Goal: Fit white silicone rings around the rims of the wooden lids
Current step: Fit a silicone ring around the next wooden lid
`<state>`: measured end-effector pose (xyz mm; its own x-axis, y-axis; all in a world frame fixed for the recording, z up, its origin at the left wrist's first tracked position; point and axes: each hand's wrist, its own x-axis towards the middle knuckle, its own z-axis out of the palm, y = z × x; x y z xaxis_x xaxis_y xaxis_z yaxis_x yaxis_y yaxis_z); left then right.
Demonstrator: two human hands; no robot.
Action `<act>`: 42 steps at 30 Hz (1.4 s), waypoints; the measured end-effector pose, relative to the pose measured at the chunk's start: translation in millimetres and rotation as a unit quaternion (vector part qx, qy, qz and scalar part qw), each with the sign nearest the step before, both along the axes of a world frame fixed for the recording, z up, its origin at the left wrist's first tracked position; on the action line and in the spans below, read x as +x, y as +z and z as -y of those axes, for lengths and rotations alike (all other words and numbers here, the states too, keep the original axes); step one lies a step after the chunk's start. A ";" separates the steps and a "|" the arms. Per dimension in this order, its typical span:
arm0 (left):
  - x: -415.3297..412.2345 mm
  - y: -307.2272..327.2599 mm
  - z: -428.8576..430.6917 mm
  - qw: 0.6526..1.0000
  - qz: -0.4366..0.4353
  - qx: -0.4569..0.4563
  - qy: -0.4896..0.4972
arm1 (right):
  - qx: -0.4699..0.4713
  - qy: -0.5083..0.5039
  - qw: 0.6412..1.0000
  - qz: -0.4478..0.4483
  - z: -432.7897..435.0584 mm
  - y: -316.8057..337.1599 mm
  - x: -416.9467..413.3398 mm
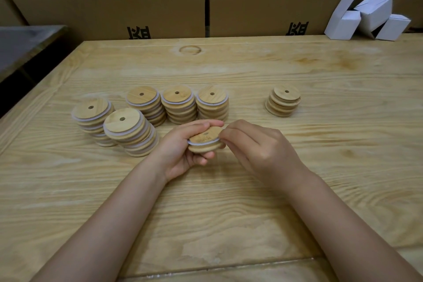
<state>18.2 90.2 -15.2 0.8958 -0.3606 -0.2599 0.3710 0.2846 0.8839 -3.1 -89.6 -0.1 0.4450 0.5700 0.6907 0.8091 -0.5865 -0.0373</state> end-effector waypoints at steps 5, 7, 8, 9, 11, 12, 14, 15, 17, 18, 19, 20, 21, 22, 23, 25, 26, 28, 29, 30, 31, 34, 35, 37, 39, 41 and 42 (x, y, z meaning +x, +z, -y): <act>-0.5 -1.4 1.3 1.000 0.011 0.009 0.012 | 0.012 -0.026 0.999 0.036 0.1 -2.3 2.9; -0.6 -3.0 2.4 0.999 0.015 -0.011 0.026 | 0.028 -0.032 0.998 0.037 1.7 -4.0 5.4; -0.8 -3.3 2.9 0.999 0.020 -0.020 0.029 | 0.049 -0.029 0.998 0.020 2.0 -4.8 6.5; -1.2 -3.3 3.3 0.999 0.027 -0.027 0.032 | 0.083 -0.022 0.996 -0.011 1.7 -5.2 7.1; -2.1 -2.8 4.1 0.998 0.049 -0.037 0.035 | 0.171 -0.013 0.981 -0.090 0.3 -5.5 7.7; -2.6 -2.5 5.0 0.997 0.061 -0.043 0.034 | 0.212 -0.022 0.969 -0.125 -0.5 -5.9 8.1; -4.1 -3.2 6.9 0.995 0.086 -0.045 0.026 | 0.277 -0.056 0.939 -0.194 -2.0 -7.0 9.6; -5.3 -3.9 8.1 0.994 0.101 -0.039 0.023 | 0.303 -0.072 0.921 -0.234 -2.7 -7.2 10.7; -7.8 -5.5 11.1 0.990 0.135 -0.014 0.027 | 0.345 -0.084 0.883 -0.306 -4.8 -7.5 12.0; -9.0 -6.4 12.7 0.987 0.154 0.002 0.036 | 0.361 -0.085 0.867 -0.331 -5.8 -7.5 12.2; -10.1 -7.3 14.4 0.984 0.172 0.017 0.048 | 0.375 -0.084 0.855 -0.350 -6.7 -7.3 12.2; -10.6 -8.1 15.8 0.980 0.188 0.031 0.062 | 0.386 -0.082 0.843 -0.366 -7.4 -7.0 12.2; -10.8 -8.6 16.9 0.976 0.200 0.040 0.077 | 0.397 -0.077 0.831 -0.383 -7.8 -6.8 12.2; -10.8 -9.0 17.6 0.972 0.210 0.047 0.092 | 0.410 -0.067 0.815 -0.404 -8.0 -6.9 12.4; -10.6 -9.2 18.0 0.968 0.220 0.054 0.107 | 0.425 -0.053 0.796 -0.427 -8.3 -7.3 12.5; -9.8 -8.6 18.3 0.961 0.237 0.067 0.128 | 0.439 -0.033 0.771 -0.459 -8.3 -7.7 13.2; -9.7 -7.9 18.1 0.959 0.240 0.069 0.134 | 0.434 -0.029 0.771 -0.465 -8.2 -7.6 13.5; -9.6 -6.9 17.5 0.961 0.232 0.065 0.136 | 0.421 -0.011 0.771 -0.477 -7.0 -8.7 14.6; -9.4 -6.4 17.0 0.963 0.224 0.060 0.135 | 0.411 -0.006 0.773 -0.484 -7.0 -8.7 14.5; -9.3 -5.9 16.4 0.965 0.217 0.057 0.134 | 0.387 -0.013 0.787 -0.481 -7.4 -9.4 14.2; -9.1 -5.7 15.8 0.967 0.210 0.056 0.132 | 0.340 -0.038 0.818 -0.463 -8.4 -10.7 13.2; -9.1 -5.6 16.7 0.970 0.202 0.067 0.120 | 0.180 -0.126 0.904 -0.368 -15.1 -17.2 12.4; -9.2 -5.9 17.3 0.970 0.203 0.071 0.113 | 0.171 -0.135 0.912 -0.348 -17.5 -17.4 12.5; -9.6 -6.2 18.4 0.970 0.207 0.073 0.105 | 0.179 -0.142 0.919 -0.320 -19.5 -16.5 12.2; -9.5 -6.0 18.9 0.970 0.208 0.079 0.103 | 0.172 -0.144 0.927 -0.300 -19.7 -15.2 11.2; -10.1 -5.5 19.6 0.971 0.202 0.080 0.100 | 0.180 -0.152 0.932 -0.277 -17.1 -14.3 12.9; -10.3 -5.4 19.9 0.972 0.197 0.077 0.100 | 0.190 -0.170 0.930 -0.265 -14.7 -13.5 15.6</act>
